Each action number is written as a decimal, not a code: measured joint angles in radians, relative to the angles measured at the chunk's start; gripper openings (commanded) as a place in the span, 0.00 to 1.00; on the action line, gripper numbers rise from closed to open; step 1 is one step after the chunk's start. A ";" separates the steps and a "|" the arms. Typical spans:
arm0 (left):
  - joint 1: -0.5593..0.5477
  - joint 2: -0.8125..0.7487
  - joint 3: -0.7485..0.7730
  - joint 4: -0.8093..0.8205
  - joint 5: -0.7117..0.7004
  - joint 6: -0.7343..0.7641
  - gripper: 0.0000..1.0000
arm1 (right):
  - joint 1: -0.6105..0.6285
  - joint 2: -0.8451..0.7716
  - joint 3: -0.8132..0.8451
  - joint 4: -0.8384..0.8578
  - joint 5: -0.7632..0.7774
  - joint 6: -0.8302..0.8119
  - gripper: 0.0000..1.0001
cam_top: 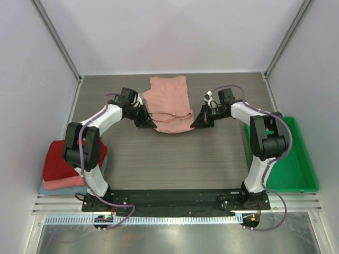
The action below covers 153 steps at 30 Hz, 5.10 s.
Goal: Fold and stack the t-shirts
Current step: Fold the tshirt, then neatly place the folded tshirt to the corner
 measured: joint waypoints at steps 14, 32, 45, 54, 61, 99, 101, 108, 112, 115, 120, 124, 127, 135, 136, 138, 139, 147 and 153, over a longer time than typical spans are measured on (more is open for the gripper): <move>-0.023 -0.145 0.046 -0.085 -0.012 0.085 0.00 | 0.000 -0.199 -0.082 -0.029 -0.025 0.007 0.02; 0.067 -0.037 0.223 -0.074 -0.054 0.114 0.00 | -0.004 0.013 0.294 -0.056 0.032 -0.069 0.02; 0.101 0.663 1.032 0.112 -0.050 0.169 0.00 | -0.013 0.641 1.072 0.069 0.099 -0.076 0.10; 0.114 0.913 1.227 0.299 -0.206 0.261 0.71 | -0.014 0.879 1.338 0.200 0.304 -0.086 0.66; 0.128 0.703 1.023 0.309 -0.246 0.314 0.72 | 0.018 0.641 1.152 0.159 0.351 -0.192 0.68; 0.161 0.826 0.880 0.446 0.298 -0.047 0.61 | 0.089 0.702 1.045 0.155 0.341 -0.150 0.64; 0.145 0.846 0.899 0.470 0.307 -0.064 0.59 | 0.089 0.702 1.041 0.156 0.341 -0.153 0.64; 0.138 0.876 0.907 0.509 0.312 -0.097 0.37 | 0.089 0.677 1.006 0.158 0.346 -0.179 0.64; 0.135 0.883 0.909 0.512 0.311 -0.105 0.24 | 0.084 0.622 0.944 0.120 0.349 -0.201 0.63; 0.126 0.884 0.901 0.512 0.305 -0.108 0.06 | 0.075 0.555 0.884 0.077 0.349 -0.223 0.63; 0.106 0.846 0.837 0.518 0.310 -0.102 0.00 | 0.050 0.375 0.769 0.011 0.348 -0.277 0.64; 0.104 0.749 0.697 0.465 0.314 -0.068 0.00 | 0.009 0.187 0.682 -0.028 0.348 -0.347 0.64; 0.105 0.648 0.560 0.377 0.317 -0.024 0.00 | -0.021 0.063 0.619 -0.047 0.347 -0.399 0.64; 0.108 0.248 0.113 0.061 0.212 0.095 0.00 | -0.055 -0.056 0.470 -0.079 0.315 -0.484 0.63; 0.108 0.191 0.078 0.013 0.190 0.126 0.00 | -0.055 -0.056 0.456 -0.087 0.308 -0.491 0.63; 0.108 0.088 0.029 -0.062 0.136 0.189 0.00 | -0.055 -0.057 0.434 -0.099 0.293 -0.505 0.63; 0.108 0.037 0.011 -0.099 0.111 0.225 0.00 | -0.055 -0.057 0.423 -0.103 0.286 -0.515 0.63; 0.147 -0.321 -0.116 -0.275 -0.049 0.457 0.00 | -0.058 -0.097 0.352 -0.114 0.235 -0.557 0.62; 0.278 -0.418 -0.143 -0.428 -0.122 0.594 0.00 | -0.060 -0.102 0.330 -0.115 0.203 -0.568 0.61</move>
